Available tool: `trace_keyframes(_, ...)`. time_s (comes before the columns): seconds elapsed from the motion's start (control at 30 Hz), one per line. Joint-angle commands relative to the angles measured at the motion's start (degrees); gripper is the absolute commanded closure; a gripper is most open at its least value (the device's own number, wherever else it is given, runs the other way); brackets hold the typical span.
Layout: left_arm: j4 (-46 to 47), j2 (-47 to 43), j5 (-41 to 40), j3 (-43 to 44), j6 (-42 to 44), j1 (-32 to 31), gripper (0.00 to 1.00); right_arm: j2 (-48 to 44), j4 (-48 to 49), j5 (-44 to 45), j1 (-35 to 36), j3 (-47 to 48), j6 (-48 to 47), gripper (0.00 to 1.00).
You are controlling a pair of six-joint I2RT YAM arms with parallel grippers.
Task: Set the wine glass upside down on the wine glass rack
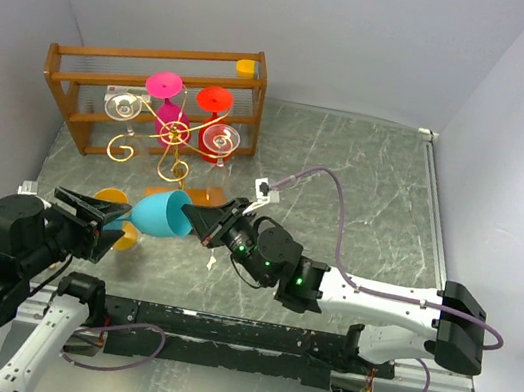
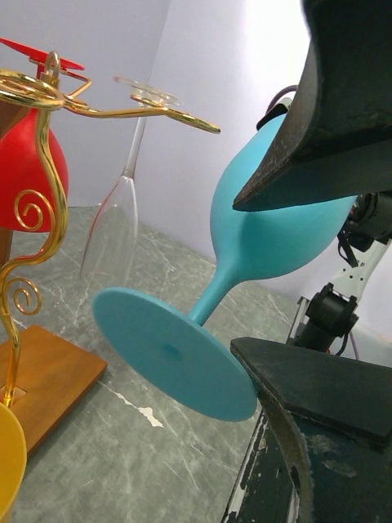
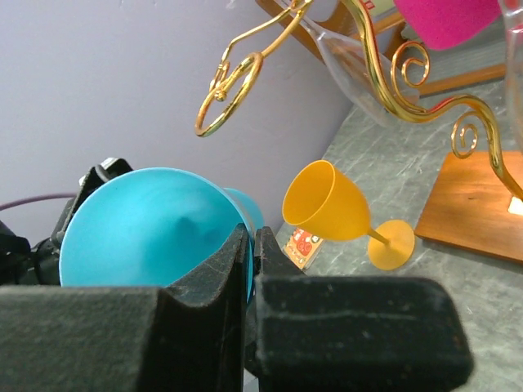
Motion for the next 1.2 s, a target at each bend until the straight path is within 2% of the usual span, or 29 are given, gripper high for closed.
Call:
trace_keyframes(0.0, -1.32, -0.20, -0.46, 0.22, -1.61, 0.62, 0.27, -0.12, 4.97, -2.35, 0.15, 0.92, 1.98, 1.00)
trace_keyframes(0.1, -1.86, -0.35, -2.23, 0.94, -2.22, 0.71, 0.31, -0.25, 6.10, -4.22, 0.08, 0.33, 2.76, 1.00)
trace_keyframes(0.23, 0.05, -1.54, -4.25, 1.26, -4.11, 0.80, 0.46, 0.04, 7.95, -6.71, 0.15, -0.82, 3.47, 1.00)
trace_keyframes(0.33, 1.07, -2.38, -5.40, 1.06, -6.00, 0.89, 0.54, 0.42, 11.44, -10.50, 0.15, -2.43, 3.78, 1.00)
trace_keyframes(0.5, 0.97, -1.51, -7.95, 2.60, -6.54, 0.89, 0.54, 0.15, 16.10, -15.66, 0.15, -4.79, 4.43, 1.00)
trace_keyframes(0.8, 5.28, 0.72, -8.31, 2.80, -4.60, 0.89, 0.60, -0.73, 16.77, -19.98, 0.15, -4.95, 3.85, 1.00)
trace_keyframes(0.9, 6.23, 1.44, -9.57, 3.64, -3.66, 0.89, 0.67, -1.11, 15.98, -20.43, 0.11, -4.97, 3.69, 1.00)
trace_keyframes(1.1, 7.77, 2.37, -10.29, 4.92, -1.90, 0.89, 0.93, -1.98, 14.22, -19.98, 0.11, -5.64, 3.77, 1.00)
trace_keyframes(1.17, 8.63, 2.36, -9.81, 4.72, -1.39, 0.89, 0.93, -1.94, 13.76, -19.88, 0.08, -5.54, 3.89, 1.00)
